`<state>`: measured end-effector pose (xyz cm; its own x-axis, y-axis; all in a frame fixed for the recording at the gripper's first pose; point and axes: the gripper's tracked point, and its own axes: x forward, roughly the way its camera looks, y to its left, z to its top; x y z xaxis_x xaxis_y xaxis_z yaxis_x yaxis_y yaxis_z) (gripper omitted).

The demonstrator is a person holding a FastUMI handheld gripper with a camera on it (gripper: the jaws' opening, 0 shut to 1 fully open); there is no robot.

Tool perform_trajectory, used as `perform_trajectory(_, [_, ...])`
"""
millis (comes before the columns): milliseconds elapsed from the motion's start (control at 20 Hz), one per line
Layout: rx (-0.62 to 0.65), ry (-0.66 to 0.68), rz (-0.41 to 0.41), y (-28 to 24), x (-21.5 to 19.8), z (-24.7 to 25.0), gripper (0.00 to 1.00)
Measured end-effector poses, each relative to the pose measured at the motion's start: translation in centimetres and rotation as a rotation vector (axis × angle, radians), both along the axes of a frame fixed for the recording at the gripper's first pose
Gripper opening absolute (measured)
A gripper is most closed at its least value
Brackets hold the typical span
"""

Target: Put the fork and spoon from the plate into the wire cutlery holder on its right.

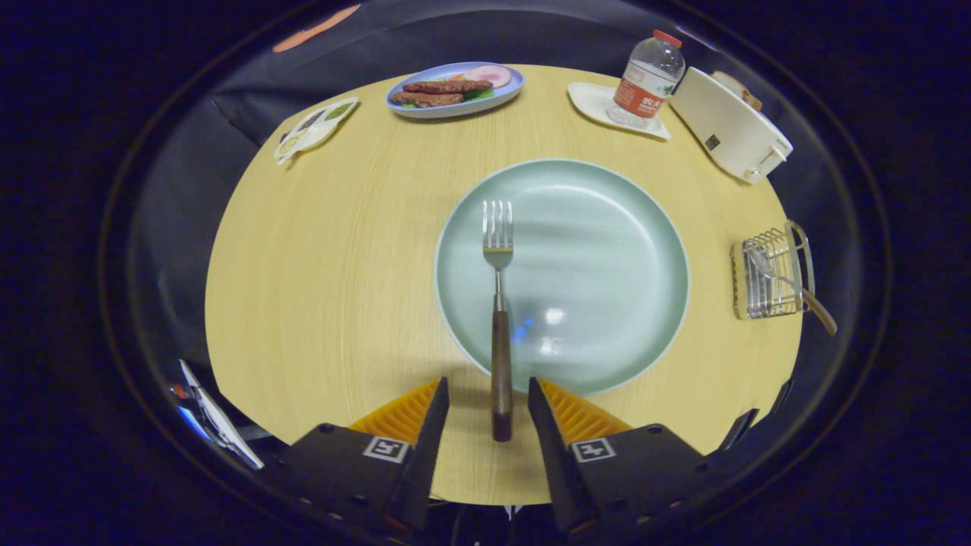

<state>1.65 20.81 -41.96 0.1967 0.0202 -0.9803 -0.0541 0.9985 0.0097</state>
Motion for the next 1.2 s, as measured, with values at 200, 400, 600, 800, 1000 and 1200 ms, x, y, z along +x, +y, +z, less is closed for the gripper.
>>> perform_trajectory(200, [-0.051,-0.010,0.014,-0.3,0.2,0.0,0.35])
perform_trajectory(400, [-0.065,0.013,-0.002,-0.6,-0.1,-0.3,0.16])
perform_trajectory(600, [-0.036,-0.011,-0.026,-0.5,0.1,1.1,0.08])
perform_trajectory(800, [0.002,-0.048,0.018,-1.3,0.0,2.1,0.01])
perform_trajectory(1000, [0.024,-0.078,0.021,-2.0,0.2,3.8,0.01])
perform_trajectory(1200, [0.055,-0.107,0.035,-3.3,-0.2,6.3,0.01])
